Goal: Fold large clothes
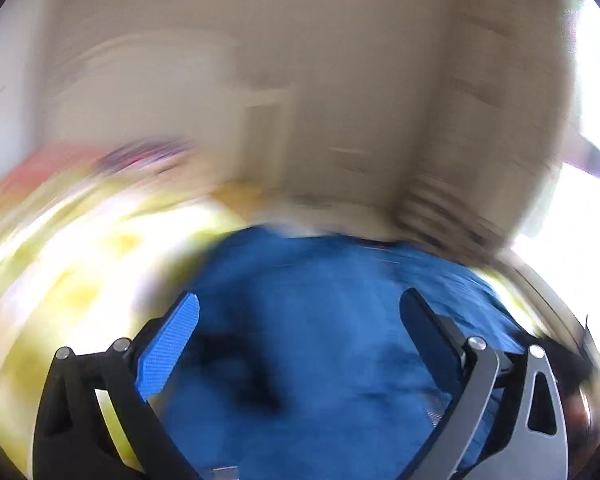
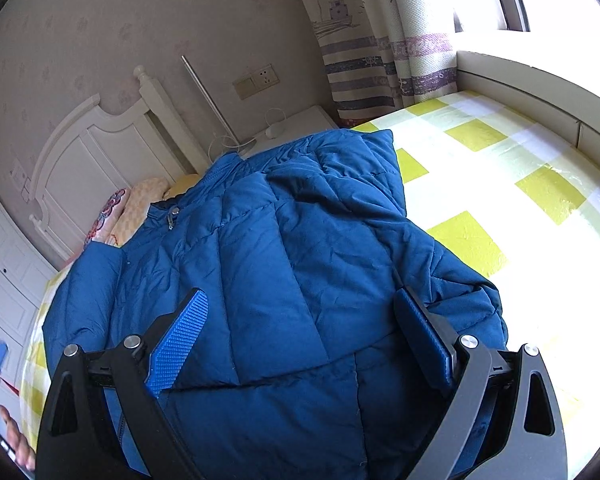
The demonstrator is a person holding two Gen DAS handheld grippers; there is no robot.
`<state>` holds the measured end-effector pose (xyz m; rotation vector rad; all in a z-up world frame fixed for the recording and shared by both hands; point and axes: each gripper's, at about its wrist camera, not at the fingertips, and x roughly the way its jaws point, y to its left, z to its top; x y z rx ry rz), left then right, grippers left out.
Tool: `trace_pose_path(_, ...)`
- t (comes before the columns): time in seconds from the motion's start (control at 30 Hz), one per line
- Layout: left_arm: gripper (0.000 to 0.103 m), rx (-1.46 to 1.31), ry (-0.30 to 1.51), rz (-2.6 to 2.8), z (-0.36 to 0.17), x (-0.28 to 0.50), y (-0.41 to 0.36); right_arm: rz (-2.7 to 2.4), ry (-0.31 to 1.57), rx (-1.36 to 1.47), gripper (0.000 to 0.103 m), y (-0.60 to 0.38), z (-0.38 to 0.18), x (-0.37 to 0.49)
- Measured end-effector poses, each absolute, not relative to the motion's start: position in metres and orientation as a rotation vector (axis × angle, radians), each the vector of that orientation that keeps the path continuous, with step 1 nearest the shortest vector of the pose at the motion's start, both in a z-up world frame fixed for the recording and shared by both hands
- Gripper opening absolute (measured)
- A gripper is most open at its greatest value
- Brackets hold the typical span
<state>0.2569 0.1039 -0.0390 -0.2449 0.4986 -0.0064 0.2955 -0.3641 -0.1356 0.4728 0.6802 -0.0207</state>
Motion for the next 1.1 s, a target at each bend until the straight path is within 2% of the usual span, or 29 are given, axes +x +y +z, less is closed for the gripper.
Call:
trace_pose_path(0.1,0.078,-0.351,0.628,0.153,-0.071,0.274,0.153,-0.040,0.679,0.442,0.090,-0.360,-0.134,0.295)
trace_pose_path(0.17,0.077,-0.339,0.680,0.172,-0.090,0.283,0.160,-0.055,0.641,0.404,0.088,-0.354,-0.127,0.289)
trace_pose_path(0.27,0.077,-0.314,0.743,0.113,-0.116,0.286,0.145,-0.055,0.563,0.326,0.076,-0.342,-0.114,0.280)
trace_pose_path(0.37,0.080,-0.281,0.787,0.075,-0.123,0.292,0.140,-0.047,0.503,0.216,0.074,-0.322,-0.102,0.274)
trace_pose_path(0.43,0.091,-0.254,0.826,0.082,-0.130,0.295,0.140,-0.031,0.611,0.088,0.074,-0.296,-0.111,0.291)
trace_pose_path(0.53,0.096,-0.298,0.861,0.060,-0.139,0.295,0.154,0.026,0.833,-0.050,0.076,-0.267,-0.136,0.323)
trace_pose_path(0.67,0.100,-0.281,0.866,0.073,-0.141,0.294,0.159,-0.069,0.809,-0.162,0.076,-0.248,-0.131,0.317)
trace_pose_path(0.77,0.099,-0.300,0.835,0.082,-0.138,0.294,0.158,0.008,0.664,-0.256,0.076,-0.211,-0.112,0.287)
trace_pose_path(0.87,0.098,-0.315,0.675,0.154,-0.118,0.282,0.160,0.217,0.555,-0.413,0.077,-0.143,-0.098,0.255)
trace_pose_path(0.93,0.098,-0.336,0.565,0.216,-0.108,0.267,0.169,0.292,0.518,-0.506,0.083,-0.109,-0.098,0.245)
trace_pose_path(1.0,0.098,-0.384,0.472,0.290,-0.101,0.254,0.181,0.326,0.488,-0.652,0.084,-0.068,-0.107,0.244)
trace_pose_path(1.1,0.098,-0.420,0.444,0.344,-0.100,0.250,0.191,0.353,0.492,-0.790,0.084,-0.032,-0.126,0.254)
